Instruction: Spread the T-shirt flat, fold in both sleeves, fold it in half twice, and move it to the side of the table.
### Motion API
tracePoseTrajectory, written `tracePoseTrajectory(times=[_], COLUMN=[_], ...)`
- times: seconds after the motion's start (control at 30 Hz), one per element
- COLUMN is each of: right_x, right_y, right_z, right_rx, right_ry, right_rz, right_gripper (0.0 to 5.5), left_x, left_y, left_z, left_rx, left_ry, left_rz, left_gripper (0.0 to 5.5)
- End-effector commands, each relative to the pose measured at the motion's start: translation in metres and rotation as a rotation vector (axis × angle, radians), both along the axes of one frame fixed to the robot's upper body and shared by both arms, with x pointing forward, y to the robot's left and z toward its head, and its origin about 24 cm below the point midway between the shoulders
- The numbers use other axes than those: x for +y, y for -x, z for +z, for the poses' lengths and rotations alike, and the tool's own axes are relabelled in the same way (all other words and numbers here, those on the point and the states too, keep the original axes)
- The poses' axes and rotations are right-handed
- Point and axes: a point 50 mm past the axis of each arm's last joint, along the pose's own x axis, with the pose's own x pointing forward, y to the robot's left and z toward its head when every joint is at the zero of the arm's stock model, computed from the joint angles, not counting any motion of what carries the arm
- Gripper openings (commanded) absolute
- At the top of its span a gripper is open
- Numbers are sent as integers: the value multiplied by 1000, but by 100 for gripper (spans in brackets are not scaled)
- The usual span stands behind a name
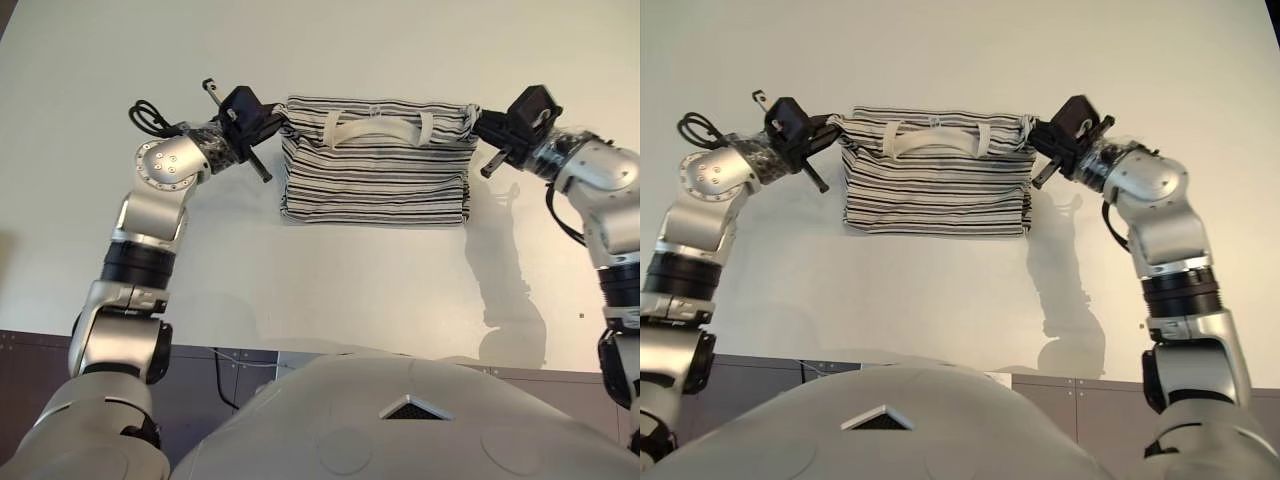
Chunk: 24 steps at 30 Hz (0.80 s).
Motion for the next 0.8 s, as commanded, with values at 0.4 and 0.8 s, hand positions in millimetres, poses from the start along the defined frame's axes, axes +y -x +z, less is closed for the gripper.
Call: tracePoseTrajectory(times=[0.4,0.8], right_x=[18,23], right_y=[-35,-70], right_z=[-17,-39], right_rx=[-88,-85], right_ry=[179,267], right_rz=[-47,-252], right_gripper=[167,242], left_x=[6,27], left_y=[-31,-42], left_z=[-32,-51], left_rx=[37,136], left_ry=[-8,-87], left_rz=[135,499], left_gripper=[117,151])
